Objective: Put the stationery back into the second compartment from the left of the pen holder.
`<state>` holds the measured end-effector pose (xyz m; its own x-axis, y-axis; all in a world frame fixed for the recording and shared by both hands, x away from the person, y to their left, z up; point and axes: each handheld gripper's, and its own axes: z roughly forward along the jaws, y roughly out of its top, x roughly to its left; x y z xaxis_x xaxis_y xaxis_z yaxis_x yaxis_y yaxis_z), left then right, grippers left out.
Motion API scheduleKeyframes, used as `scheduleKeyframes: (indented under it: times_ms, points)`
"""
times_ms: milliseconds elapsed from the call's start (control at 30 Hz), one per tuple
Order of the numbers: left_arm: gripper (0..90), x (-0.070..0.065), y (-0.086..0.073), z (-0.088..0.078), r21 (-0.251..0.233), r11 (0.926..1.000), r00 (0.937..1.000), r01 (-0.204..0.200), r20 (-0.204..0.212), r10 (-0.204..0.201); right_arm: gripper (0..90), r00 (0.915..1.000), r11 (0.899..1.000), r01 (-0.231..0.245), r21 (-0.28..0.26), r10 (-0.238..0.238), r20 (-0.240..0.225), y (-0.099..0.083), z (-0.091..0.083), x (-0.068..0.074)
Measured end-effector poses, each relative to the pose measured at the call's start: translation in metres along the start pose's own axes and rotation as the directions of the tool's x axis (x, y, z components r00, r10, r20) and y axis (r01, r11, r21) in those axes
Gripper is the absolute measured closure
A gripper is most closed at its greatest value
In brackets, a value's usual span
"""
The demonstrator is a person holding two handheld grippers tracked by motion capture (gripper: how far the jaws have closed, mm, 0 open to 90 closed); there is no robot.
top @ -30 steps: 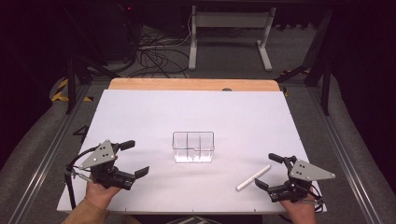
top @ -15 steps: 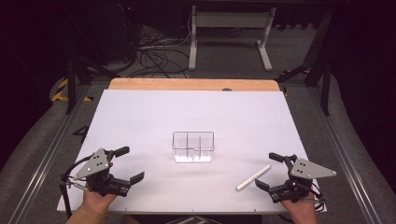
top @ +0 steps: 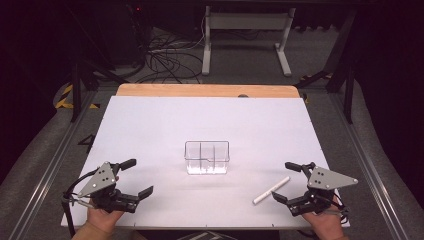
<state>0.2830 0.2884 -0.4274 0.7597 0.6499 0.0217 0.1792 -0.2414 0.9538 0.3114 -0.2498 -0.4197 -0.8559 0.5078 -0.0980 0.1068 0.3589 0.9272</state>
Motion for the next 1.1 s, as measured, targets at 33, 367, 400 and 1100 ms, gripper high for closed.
scheduleKeyframes:
  times_ms: [33, 367, 400, 1100]
  points:
    - [1.6, 0.0, 0.0, 0.0, -0.002, 1.0, 1.0, 0.004, 0.001, -0.004, 3.3, 0.9999, 1.0, -0.008, 0.004, 0.008, -0.009, 0.001, 0.001, -0.001]
    - [1.8, 0.002, 0.0, -0.003, -0.007, 1.0, 1.0, 0.005, -0.008, -0.005, 2.6, 0.9992, 0.996, -0.038, 0.079, 0.039, -0.012, 0.008, 0.01, -0.004]
    - [1.8, 0.002, 0.0, -0.003, -0.006, 1.0, 1.0, 0.004, -0.009, -0.004, 2.9, 0.9994, 0.996, -0.03, 0.082, 0.031, -0.015, 0.009, 0.011, -0.005]
    - [2.0, 0.002, 0.0, -0.005, -0.013, 0.9999, 0.9999, -0.002, -0.011, 0.002, 8.5, 0.9777, 0.962, 0.14, 0.233, -0.097, -0.187, 0.033, 0.016, -0.01]
